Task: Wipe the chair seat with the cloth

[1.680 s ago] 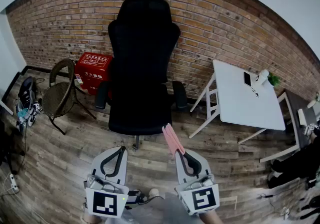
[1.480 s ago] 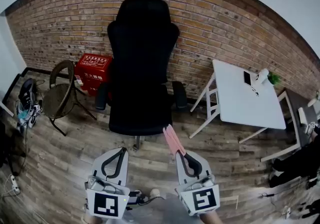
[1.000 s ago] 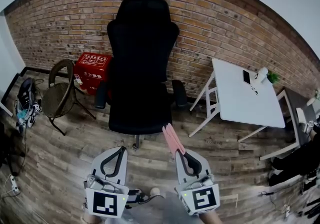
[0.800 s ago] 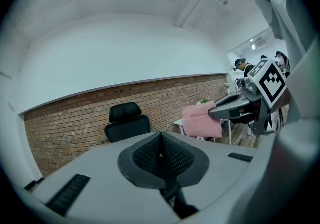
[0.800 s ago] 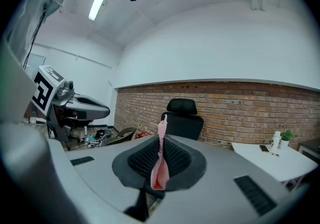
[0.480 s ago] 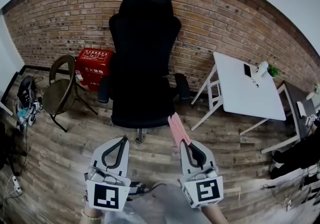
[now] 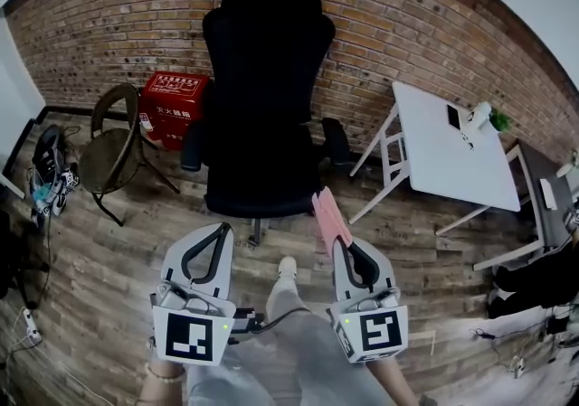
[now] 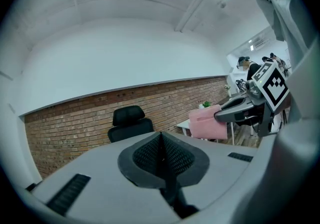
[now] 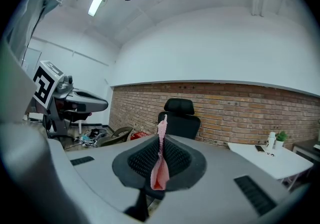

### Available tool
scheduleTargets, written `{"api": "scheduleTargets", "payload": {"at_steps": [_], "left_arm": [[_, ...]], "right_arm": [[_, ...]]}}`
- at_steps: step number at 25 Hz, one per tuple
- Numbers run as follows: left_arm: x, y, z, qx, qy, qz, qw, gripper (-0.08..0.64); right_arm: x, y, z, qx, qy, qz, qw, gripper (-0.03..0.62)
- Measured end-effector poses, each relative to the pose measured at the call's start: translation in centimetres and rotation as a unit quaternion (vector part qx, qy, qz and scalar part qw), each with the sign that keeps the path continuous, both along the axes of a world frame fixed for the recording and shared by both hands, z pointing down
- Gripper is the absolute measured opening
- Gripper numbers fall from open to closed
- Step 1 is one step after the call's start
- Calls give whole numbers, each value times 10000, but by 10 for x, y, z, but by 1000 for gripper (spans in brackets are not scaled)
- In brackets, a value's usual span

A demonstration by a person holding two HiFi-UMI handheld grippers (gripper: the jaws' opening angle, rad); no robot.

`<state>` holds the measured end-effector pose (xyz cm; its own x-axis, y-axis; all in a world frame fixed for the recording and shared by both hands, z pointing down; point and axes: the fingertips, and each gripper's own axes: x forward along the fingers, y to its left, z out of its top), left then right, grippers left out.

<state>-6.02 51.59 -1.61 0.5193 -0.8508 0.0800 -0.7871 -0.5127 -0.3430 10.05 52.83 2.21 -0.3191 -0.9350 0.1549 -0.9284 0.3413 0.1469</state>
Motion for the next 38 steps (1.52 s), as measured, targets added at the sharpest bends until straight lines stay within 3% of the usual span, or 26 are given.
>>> {"api": "scheduleTargets", "payload": {"at_steps": [9,28,35,38], "left_arm": [[-1,-68,-2,124,-59,-299,9995,18],[51,-312,11,-119,-266,-1135,9931,18],[71,-366,18,-241,-159,-1348,9905,18],[78,-382,22,-266,-313,-1334,9902,18]], "right_arm": [[4,-79,4,5,-5,-247,9997,49],[57,-343,27,-435,-65,-1088,9931,49],[69,-401,35,-494,-168,-1350,9895,49],[72,-415,43,-583,-204,-1421,9879,49]]}}
